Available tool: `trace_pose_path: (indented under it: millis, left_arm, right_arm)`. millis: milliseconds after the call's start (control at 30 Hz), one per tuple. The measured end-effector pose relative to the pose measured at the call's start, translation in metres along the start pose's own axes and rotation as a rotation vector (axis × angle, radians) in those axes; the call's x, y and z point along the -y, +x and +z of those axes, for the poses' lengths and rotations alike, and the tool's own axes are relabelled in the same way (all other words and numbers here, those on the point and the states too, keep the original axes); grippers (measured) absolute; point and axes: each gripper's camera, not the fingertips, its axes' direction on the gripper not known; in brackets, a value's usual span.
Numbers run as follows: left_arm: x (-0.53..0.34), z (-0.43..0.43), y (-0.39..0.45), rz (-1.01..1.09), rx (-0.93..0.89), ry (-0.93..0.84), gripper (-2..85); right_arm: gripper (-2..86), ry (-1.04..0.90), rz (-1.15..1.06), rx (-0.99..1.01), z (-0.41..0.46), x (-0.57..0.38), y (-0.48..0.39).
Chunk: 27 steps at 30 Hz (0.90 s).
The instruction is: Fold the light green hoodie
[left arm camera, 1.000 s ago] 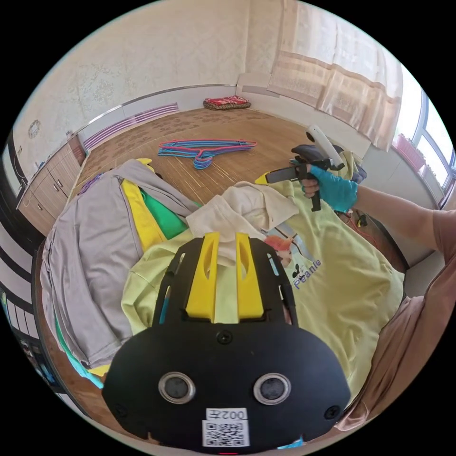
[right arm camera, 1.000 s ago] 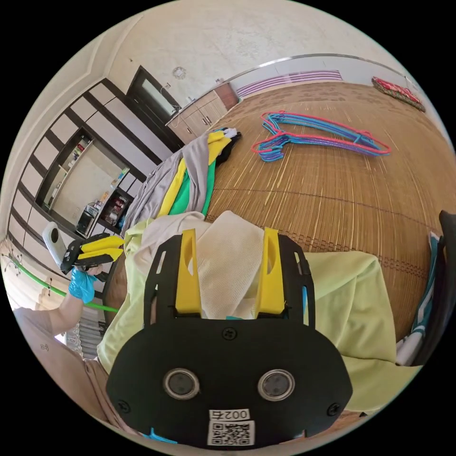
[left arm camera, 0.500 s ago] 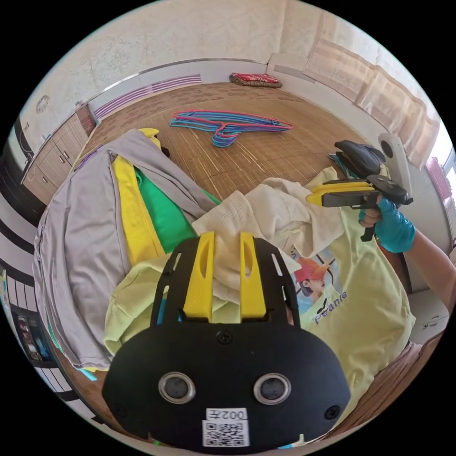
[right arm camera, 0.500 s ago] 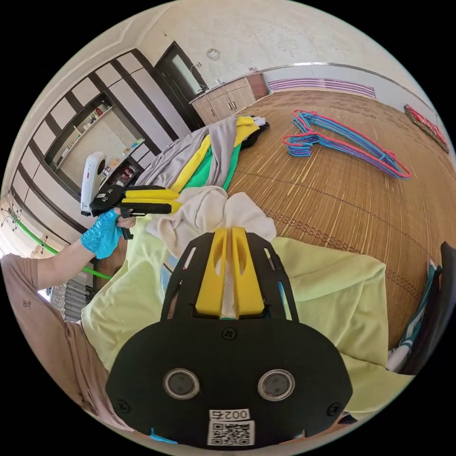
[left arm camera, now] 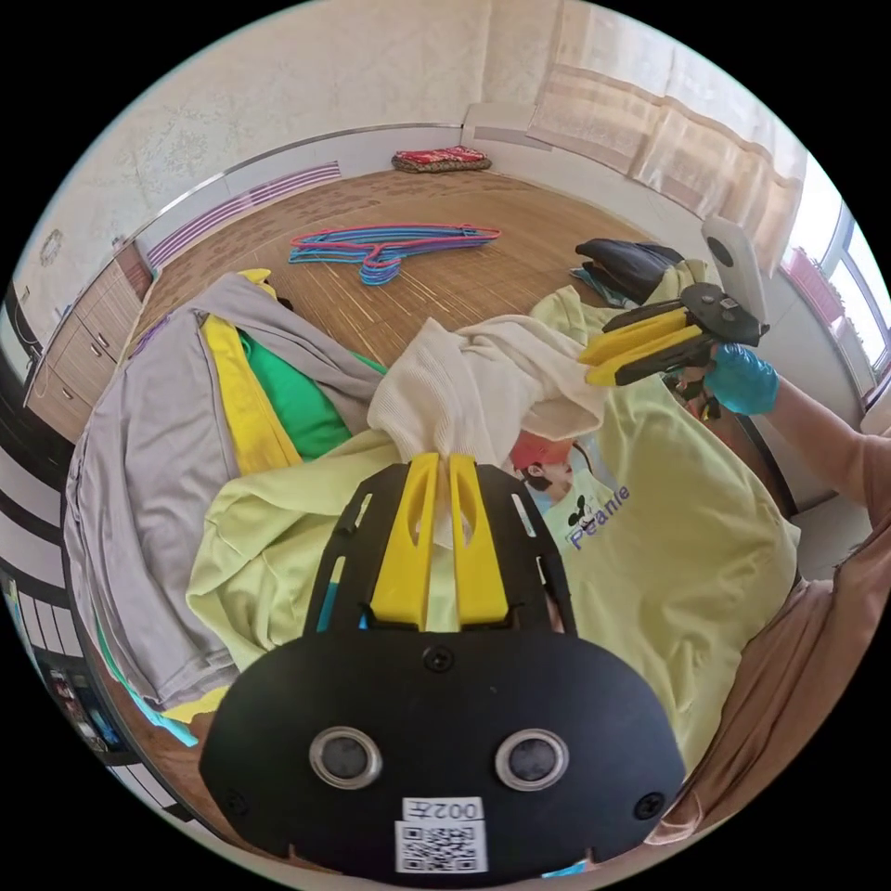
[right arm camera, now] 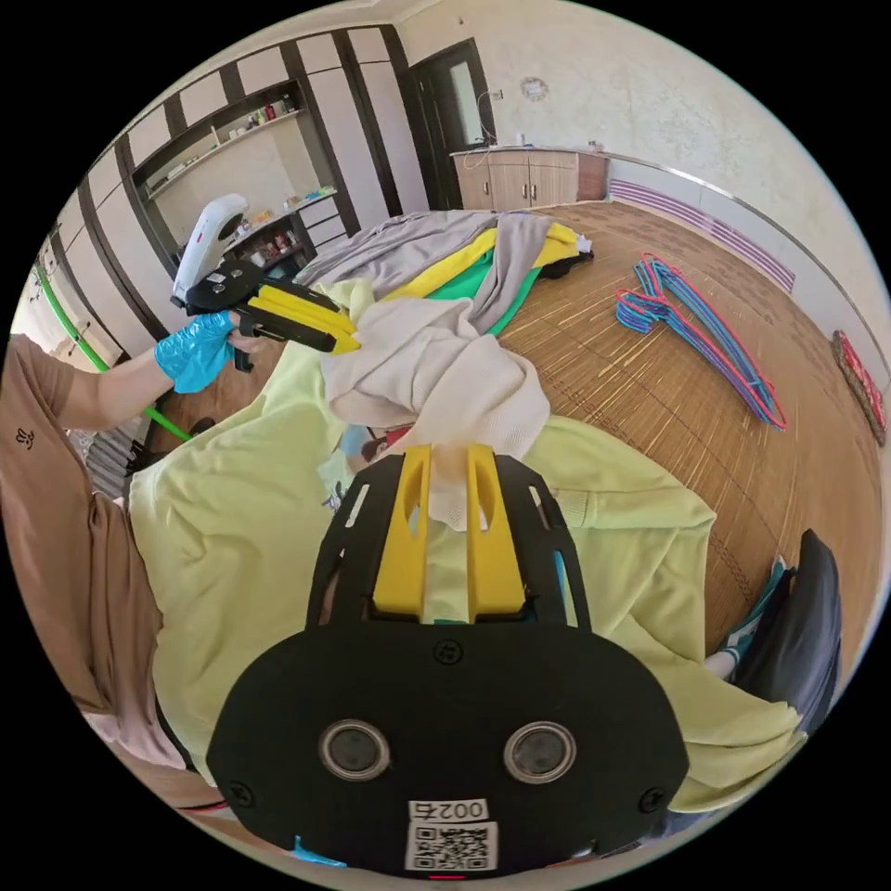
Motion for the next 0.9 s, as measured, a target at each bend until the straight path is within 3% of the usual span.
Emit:
trace_pose_path:
  millis: [233, 433, 600, 900]
  left_arm:
    - [-0.009, 0.004, 0.012, 0.001, -0.022, -0.024, -1.6]
    - [-0.013, -0.002, 0.023, 0.001, -0.001, -0.016, -1.6]
    - [-0.003, -0.033, 0.023, -0.041, 0.082, 0.087, -1.4]
    - [0.072, -0.073, -0.001, -0.098, 0.254, 0.282, -1.2]
  right_arm:
    - [15.0, 0.083, 0.14, -0.014, 0.002, 0.014, 0.022]
    - [9.3, 0.017, 0.248, 0.057, 0.026, 0.026, 0.029]
    - [0.5, 0.175, 0.191, -0.104, -0.004, 0.038, 0.008]
    - [-0.3, 0.343, 0.168, -0.342, -0.035, 0.109, 0.024]
